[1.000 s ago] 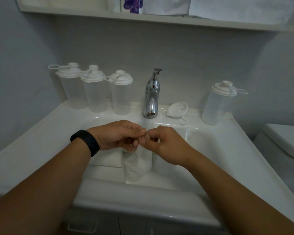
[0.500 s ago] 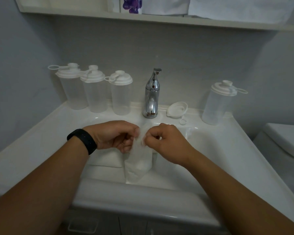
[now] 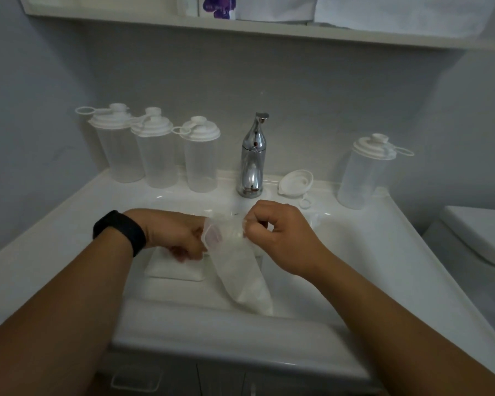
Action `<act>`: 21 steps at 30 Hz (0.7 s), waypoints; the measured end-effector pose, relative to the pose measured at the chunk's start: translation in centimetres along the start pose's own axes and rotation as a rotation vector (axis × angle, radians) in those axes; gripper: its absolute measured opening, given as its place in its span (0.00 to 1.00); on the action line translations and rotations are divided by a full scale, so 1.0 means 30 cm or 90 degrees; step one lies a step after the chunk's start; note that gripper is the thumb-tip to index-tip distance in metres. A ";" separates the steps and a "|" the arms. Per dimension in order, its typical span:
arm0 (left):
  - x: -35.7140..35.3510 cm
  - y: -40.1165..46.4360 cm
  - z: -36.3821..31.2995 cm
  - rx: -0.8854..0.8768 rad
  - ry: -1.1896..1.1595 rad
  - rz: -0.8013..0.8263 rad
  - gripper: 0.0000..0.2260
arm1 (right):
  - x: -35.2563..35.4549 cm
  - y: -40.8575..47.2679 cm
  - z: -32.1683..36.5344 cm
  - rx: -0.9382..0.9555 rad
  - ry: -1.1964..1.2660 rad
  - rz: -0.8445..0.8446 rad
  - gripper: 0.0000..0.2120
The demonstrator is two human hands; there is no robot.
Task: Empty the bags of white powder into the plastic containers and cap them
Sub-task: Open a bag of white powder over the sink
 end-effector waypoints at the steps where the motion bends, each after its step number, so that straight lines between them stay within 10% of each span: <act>1: -0.017 0.005 -0.015 0.002 0.027 0.002 0.18 | 0.006 -0.002 0.003 0.009 0.010 -0.010 0.10; 14: -0.188 0.080 -0.068 0.011 0.220 0.079 0.20 | 0.047 -0.017 0.018 0.022 0.127 -0.024 0.10; 21: -0.201 0.042 -0.135 -0.177 0.105 0.033 0.24 | 0.122 -0.011 0.021 -0.033 0.288 -0.109 0.14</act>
Point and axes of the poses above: each hand's wrist, its own y-axis towards the middle knuckle, its own x-axis out of the back of the hand, z = x × y, the point moved 3 cm from there along y, towards the middle knuckle, and after that the axes turned 8 degrees about z, right-handed, at the moved point
